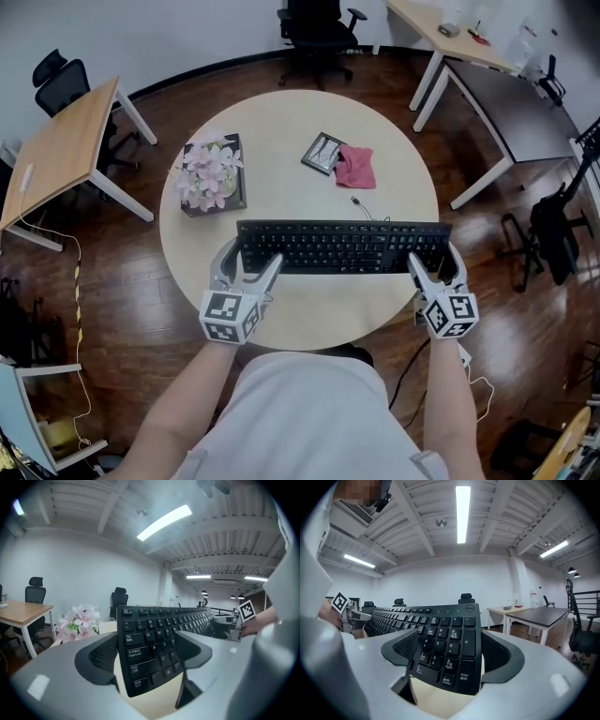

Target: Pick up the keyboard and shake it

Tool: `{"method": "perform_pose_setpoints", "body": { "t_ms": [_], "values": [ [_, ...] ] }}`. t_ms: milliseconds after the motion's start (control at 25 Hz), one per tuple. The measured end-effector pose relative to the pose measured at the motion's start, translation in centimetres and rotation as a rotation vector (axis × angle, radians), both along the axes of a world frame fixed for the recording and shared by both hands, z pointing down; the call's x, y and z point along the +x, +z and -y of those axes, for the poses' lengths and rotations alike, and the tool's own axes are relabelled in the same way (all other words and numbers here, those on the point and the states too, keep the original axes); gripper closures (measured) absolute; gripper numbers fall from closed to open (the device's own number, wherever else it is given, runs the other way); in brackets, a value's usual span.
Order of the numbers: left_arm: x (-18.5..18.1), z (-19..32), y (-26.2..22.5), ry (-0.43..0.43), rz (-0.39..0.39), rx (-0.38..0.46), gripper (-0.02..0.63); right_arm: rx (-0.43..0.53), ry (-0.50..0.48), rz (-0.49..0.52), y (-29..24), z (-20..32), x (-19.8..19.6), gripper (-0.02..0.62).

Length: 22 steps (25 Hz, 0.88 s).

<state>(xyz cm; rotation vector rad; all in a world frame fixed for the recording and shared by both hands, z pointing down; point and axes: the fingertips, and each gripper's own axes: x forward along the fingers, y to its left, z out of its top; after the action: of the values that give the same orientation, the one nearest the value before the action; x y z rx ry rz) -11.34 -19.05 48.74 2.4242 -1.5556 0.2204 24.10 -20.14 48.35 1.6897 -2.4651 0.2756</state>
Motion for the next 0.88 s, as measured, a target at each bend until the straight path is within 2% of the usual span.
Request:
{"method": "perform_pose_setpoints", "body": {
  "t_ms": [520, 880],
  "values": [
    [1.5, 1.9, -11.6, 0.025, 0.034, 0.308, 0.233, 0.262, 0.038, 0.031, -10.2, -0.1, 1.2, 0.17],
    [1.9, 1.8, -17.4, 0.037, 0.028, 0.473, 0.233, 0.427, 0.053, 0.025, -16.3, -0.8, 1.7, 0.17]
  ]
}}
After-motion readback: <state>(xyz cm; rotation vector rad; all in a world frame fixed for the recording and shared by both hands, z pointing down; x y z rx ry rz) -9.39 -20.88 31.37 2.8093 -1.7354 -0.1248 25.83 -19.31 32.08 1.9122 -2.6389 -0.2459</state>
